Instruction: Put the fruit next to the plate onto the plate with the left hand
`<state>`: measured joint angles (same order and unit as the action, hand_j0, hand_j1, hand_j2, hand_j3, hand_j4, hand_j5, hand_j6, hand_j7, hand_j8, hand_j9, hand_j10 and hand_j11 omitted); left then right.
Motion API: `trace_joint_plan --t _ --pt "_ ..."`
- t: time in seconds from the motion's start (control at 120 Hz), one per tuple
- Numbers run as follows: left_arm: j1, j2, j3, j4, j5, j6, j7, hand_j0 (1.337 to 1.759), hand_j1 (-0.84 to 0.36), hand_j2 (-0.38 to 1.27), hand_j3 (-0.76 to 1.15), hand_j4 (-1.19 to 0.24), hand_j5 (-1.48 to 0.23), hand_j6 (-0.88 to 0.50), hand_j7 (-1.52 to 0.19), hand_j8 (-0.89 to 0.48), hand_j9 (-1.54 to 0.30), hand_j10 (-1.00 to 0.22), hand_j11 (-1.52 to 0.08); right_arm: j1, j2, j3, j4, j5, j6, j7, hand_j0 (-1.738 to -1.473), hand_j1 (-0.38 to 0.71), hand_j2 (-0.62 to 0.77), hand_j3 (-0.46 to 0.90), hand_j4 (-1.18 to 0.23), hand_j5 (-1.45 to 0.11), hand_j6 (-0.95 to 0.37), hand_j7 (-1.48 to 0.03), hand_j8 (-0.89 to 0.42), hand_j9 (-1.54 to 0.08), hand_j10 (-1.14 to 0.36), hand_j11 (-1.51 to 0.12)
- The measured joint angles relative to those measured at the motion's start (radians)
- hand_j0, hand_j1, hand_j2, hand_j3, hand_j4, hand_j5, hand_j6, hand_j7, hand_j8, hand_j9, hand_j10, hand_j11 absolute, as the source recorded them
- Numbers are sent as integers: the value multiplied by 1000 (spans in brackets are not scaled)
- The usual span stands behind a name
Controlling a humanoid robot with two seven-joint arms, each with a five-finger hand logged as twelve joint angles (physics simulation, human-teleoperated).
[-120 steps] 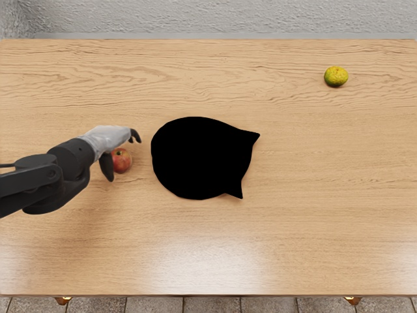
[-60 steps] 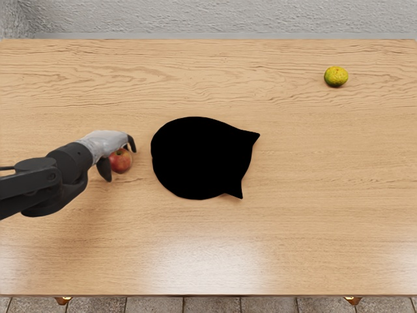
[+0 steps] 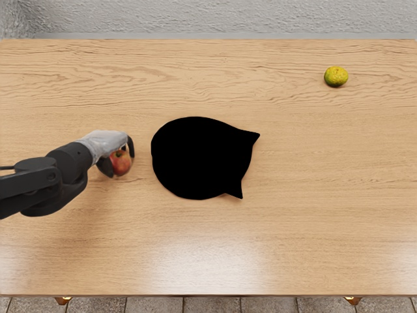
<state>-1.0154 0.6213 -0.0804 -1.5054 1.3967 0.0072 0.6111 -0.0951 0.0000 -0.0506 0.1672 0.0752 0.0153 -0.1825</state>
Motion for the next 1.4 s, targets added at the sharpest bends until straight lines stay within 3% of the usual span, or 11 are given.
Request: trace_joint_plan --t 0.608,0.9,1.008,1.317,1.4 --pt "-10 -3 -10 31 -26 -4 -1 1654 -271 266 0 -608 -867 -452 -875 -550 -874 -642 -876 0 0 0 0 0 0 0 -1658 -349 0 0 0 0 0 0 0 0 0 0" --pt "-122 3 -16 36 -145 -42 0 1654 -293 334 0 -582 -887 -421 -900 -521 -898 -664 -899 0 0 0 0 0 0 0 -1658 -349 0 0 0 0 0 0 0 0 0 0" --pt "-157 -1 -26 36 -192 -66 0 1653 -254 261 0 -609 -886 -448 -897 -537 -902 -666 -903 0 0 0 0 0 0 0 -1658 -349 0 0 0 0 0 0 0 0 0 0" --pt "-193 -144 -79 34 -238 -85 -1 1653 -242 227 0 -612 -888 -451 -895 -549 -899 -664 -901 0 0 0 0 0 0 0 -1658 -349 0 0 0 0 0 0 0 0 0 0" --pt "-195 -163 -94 36 -238 -86 -1 1654 -271 293 0 -600 -888 -439 -895 -539 -897 -662 -899 0 0 0 0 1 0 0 -1658 -349 0 0 0 0 0 0 0 0 0 0"
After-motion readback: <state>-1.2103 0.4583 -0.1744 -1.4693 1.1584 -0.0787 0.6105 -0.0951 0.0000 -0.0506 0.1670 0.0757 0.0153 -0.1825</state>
